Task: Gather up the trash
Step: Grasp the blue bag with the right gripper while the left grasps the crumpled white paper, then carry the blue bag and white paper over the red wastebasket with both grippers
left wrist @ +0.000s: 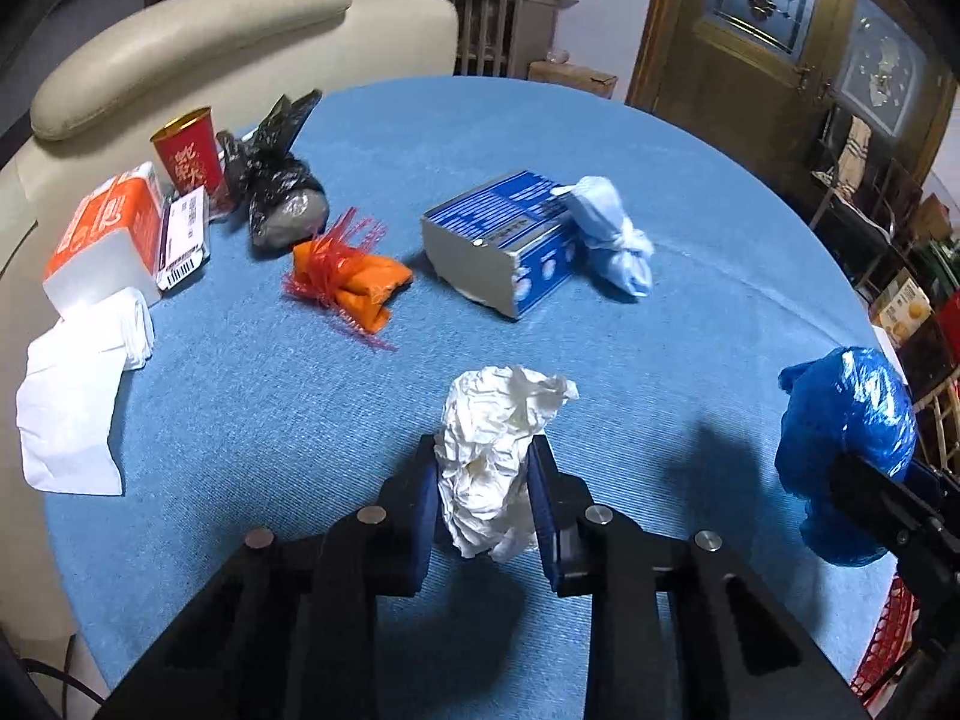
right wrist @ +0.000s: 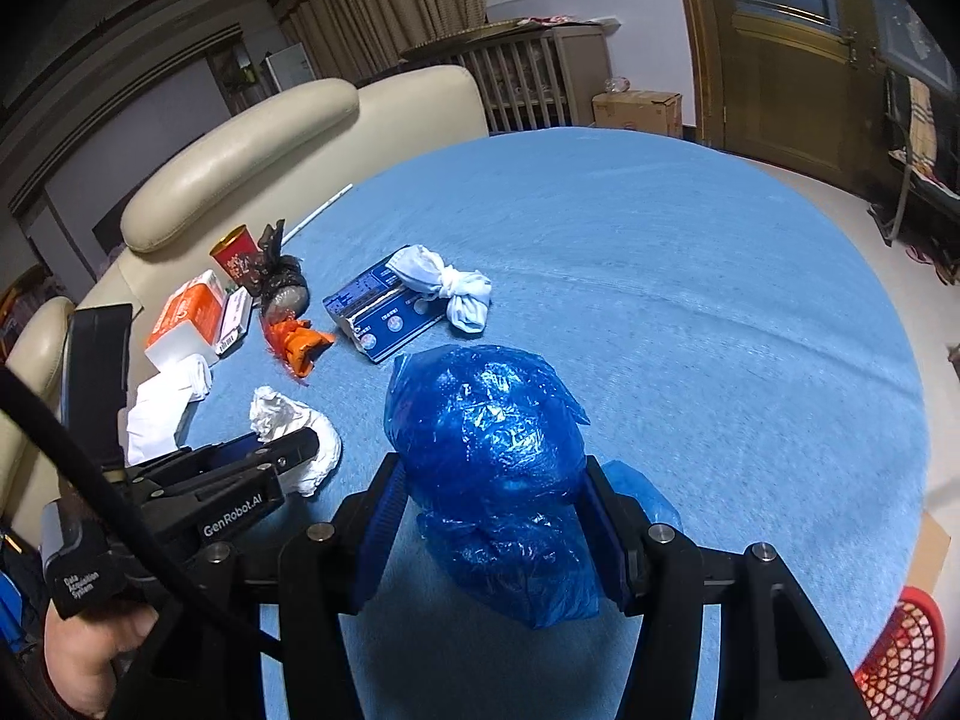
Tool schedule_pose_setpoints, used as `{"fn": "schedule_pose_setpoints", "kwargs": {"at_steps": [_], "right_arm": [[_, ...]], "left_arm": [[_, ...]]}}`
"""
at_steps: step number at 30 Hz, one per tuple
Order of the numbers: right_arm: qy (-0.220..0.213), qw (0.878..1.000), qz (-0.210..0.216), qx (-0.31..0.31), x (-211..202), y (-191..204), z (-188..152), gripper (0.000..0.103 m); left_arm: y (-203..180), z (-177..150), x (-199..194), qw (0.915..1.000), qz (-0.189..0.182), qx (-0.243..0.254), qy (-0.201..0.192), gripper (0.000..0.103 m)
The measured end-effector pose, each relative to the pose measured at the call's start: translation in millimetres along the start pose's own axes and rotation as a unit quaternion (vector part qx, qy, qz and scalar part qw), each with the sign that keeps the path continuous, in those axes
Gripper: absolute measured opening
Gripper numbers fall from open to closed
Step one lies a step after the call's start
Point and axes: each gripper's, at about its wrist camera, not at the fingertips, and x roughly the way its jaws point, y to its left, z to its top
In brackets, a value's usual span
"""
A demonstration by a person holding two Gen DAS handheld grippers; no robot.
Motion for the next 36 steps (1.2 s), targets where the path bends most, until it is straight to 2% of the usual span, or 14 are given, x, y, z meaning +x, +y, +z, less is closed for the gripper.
{"fn": "schedule_pose_setpoints", "kwargs": {"at_steps": [6,22,36], "right_arm": [[-0.006,1.000,-0.005,0.013,-16,-10,-12,0.059],[-0.009,0.999,-0.008,0.038,-30,-19,-32,0.059],[0.003,1.000,-0.007,0.029,-17,-10,-25,0.059]], "left_arm": [[-9,-2,-18,0.9998,-0.011,0.010,-0.012,0.029],[-14,-9,-44,0.9994,-0.009,0.023,-0.022,0.029],[0,-3,-31,0.9998,-0.006,0.015,-0.011,0.029]]}}
